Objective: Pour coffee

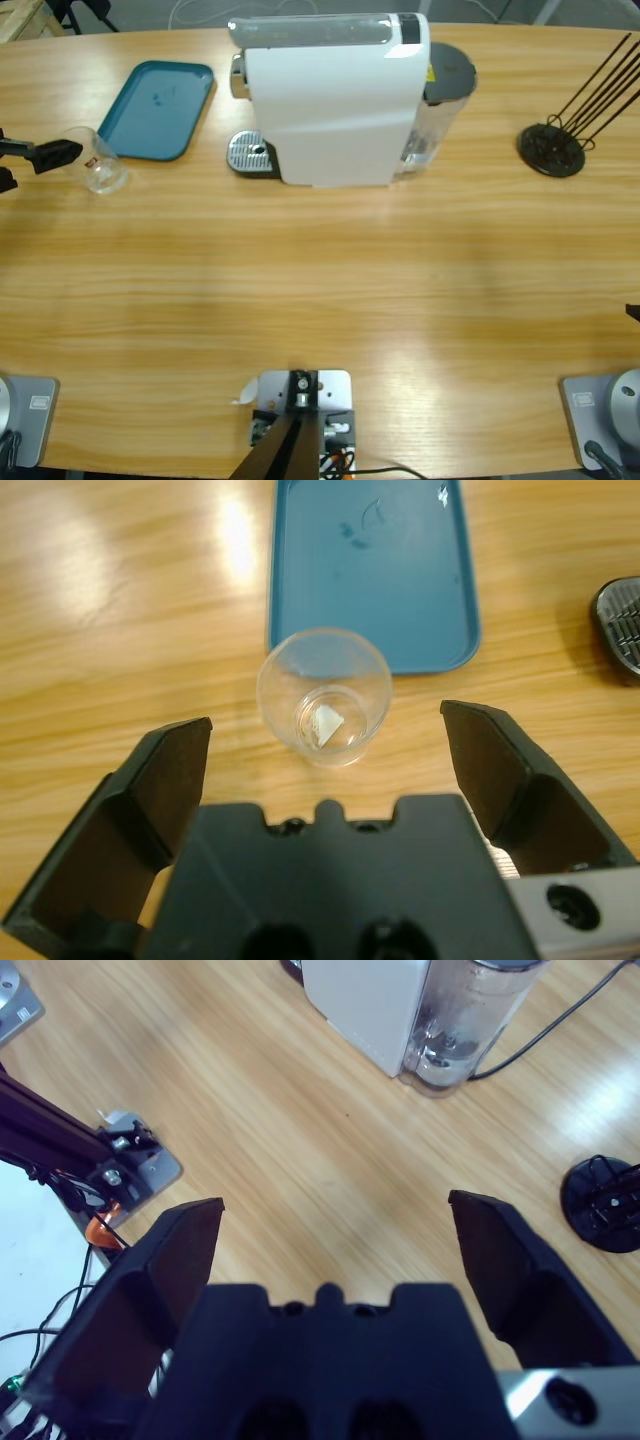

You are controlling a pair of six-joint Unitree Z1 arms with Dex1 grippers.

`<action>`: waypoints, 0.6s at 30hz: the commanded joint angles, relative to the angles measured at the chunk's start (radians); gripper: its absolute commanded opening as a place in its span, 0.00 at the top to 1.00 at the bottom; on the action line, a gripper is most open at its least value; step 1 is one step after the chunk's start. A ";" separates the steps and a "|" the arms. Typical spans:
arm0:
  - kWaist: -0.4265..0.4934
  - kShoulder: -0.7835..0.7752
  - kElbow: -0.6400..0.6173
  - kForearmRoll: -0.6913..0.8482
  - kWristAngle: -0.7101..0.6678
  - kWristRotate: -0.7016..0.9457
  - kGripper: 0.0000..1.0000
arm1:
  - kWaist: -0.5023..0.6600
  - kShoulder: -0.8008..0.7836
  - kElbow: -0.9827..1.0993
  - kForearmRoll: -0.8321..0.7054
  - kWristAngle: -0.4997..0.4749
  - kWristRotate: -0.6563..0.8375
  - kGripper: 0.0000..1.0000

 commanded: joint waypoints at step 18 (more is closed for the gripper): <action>0.043 0.243 0.037 -0.103 0.016 -0.068 0.00 | -0.004 -0.017 0.041 -0.012 0.028 0.000 0.00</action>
